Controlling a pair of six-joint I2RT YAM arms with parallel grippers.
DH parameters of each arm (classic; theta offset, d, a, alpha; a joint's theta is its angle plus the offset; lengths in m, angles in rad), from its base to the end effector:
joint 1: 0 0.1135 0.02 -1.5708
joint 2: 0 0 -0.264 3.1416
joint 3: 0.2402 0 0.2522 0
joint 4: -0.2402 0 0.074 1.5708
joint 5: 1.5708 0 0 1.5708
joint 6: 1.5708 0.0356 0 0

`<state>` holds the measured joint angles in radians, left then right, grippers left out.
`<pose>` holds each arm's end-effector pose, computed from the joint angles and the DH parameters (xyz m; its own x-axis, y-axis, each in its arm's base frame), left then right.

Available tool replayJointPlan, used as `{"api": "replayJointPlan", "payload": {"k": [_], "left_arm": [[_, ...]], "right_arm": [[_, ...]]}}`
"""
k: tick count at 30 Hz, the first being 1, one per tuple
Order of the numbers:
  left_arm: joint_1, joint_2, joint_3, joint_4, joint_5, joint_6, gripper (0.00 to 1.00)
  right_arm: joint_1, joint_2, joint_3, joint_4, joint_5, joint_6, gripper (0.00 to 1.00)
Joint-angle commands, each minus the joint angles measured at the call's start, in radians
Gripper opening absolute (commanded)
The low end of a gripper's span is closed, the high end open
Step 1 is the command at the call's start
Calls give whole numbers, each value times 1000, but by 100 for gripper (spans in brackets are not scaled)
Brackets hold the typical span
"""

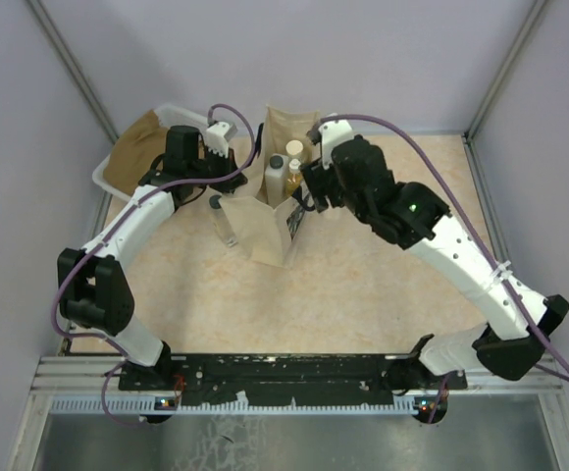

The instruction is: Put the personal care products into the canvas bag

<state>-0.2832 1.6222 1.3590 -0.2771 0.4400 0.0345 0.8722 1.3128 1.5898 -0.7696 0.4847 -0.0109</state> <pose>0.3575 -0.1198 0.3167 -0.4728 0.1701 -0.8646 0.6202 0.7612 -0.1894 0.1830 0.1921 0.4436 -0.2996 -0.3717 -0.8787 -0.4168 0.8794 -0.2299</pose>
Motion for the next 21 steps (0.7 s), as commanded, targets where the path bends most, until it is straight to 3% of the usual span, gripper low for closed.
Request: {"api": "replayJointPlan", "payload": {"k": [1,8,13,16,21], "left_arm": [[13,9,0,-19,15,11,0],[13,-19,-6,-22,7,6,0],[14,-34,-17,-16,5,1,0],[14,-39,-20,-16,5,0,0],[15,-42,-18,-1,25,-18,0]], "right_arm": [[-95,24,189,223,-126,-82,0],[-155,212,448,261,-303,-144,0],[-188,328,583,303,-434,-100,0],[-188,388,565,330,-461,-84,0],[-213,392,362,453,-518,-38,0]]}}
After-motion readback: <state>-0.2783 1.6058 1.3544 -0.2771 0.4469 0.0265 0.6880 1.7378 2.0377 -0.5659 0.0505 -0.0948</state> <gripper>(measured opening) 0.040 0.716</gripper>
